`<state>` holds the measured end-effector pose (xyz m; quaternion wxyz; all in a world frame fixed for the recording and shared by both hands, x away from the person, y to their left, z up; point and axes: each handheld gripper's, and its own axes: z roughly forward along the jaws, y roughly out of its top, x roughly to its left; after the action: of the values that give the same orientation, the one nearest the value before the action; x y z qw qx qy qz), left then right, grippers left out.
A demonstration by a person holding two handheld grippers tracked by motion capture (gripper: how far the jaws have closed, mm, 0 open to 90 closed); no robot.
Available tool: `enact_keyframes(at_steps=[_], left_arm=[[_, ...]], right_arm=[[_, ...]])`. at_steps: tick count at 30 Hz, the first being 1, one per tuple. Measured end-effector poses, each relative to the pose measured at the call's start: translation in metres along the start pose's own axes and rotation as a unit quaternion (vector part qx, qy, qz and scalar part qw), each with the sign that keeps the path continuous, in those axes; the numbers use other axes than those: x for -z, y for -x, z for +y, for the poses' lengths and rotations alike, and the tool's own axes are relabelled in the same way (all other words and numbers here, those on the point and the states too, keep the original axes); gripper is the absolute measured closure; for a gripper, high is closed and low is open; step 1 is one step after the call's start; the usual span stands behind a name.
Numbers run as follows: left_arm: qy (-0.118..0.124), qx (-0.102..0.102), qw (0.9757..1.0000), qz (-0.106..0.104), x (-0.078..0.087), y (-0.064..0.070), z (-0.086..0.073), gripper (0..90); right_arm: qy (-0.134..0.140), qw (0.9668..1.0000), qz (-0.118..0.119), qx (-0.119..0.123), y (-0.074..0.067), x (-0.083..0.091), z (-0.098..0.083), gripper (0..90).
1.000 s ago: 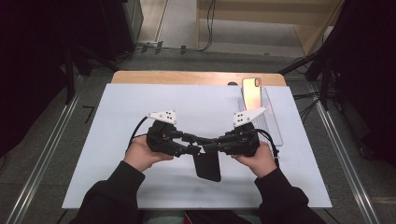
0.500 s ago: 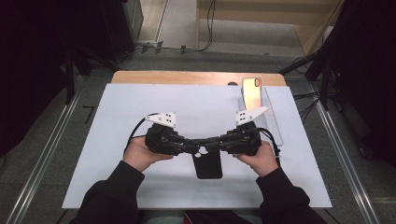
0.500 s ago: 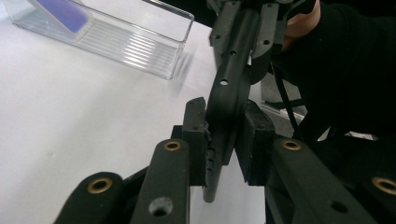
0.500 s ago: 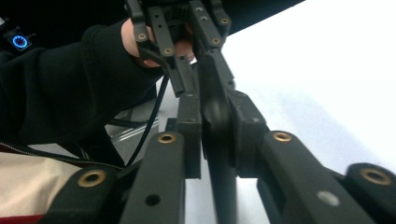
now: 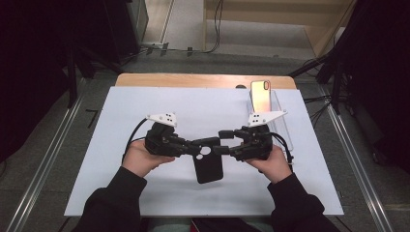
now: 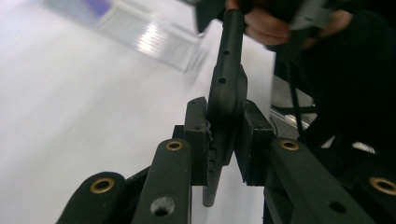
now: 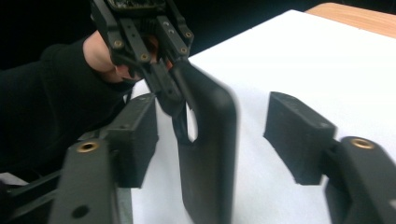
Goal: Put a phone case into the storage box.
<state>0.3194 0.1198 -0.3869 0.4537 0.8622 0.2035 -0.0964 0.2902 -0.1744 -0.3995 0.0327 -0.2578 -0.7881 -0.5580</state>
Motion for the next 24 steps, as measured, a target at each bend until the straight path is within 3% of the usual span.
enact_keyframes(at_steps=[6,9,11,14,19,22,24], left_arm=[[0.016,0.020,0.9995,0.021,0.005,0.000,0.001,77.2],[0.020,0.034,0.9988,0.030,0.007,0.000,0.002,77.2],[0.021,0.042,0.9980,0.042,0.008,0.001,0.002,77.2],[0.036,0.045,0.9963,0.063,0.011,0.003,0.003,77.1],[0.036,0.062,0.9945,0.076,0.013,0.004,0.005,77.1],[0.037,0.075,0.9914,0.100,0.013,0.007,0.006,77.1],[0.042,0.078,0.9907,0.103,0.013,0.008,0.006,77.1]], right_arm=[[-0.006,0.9999,-0.009,0.000,0.000,-0.002,-0.002,20.6],[-0.007,0.9999,-0.015,-0.004,0.000,-0.004,-0.003,10.5],[-0.011,0.9994,-0.032,-0.004,-0.001,-0.007,-0.002,0.0],[0.003,0.9985,-0.054,-0.006,-0.004,-0.008,-0.003,0.0],[-0.012,0.9964,-0.084,-0.012,-0.007,-0.011,-0.005,0.0],[-0.011,0.9953,-0.096,-0.013,-0.010,-0.015,-0.006,0.0],[-0.010,0.9935,-0.113,-0.012,-0.013,-0.019,-0.006,0.0]])
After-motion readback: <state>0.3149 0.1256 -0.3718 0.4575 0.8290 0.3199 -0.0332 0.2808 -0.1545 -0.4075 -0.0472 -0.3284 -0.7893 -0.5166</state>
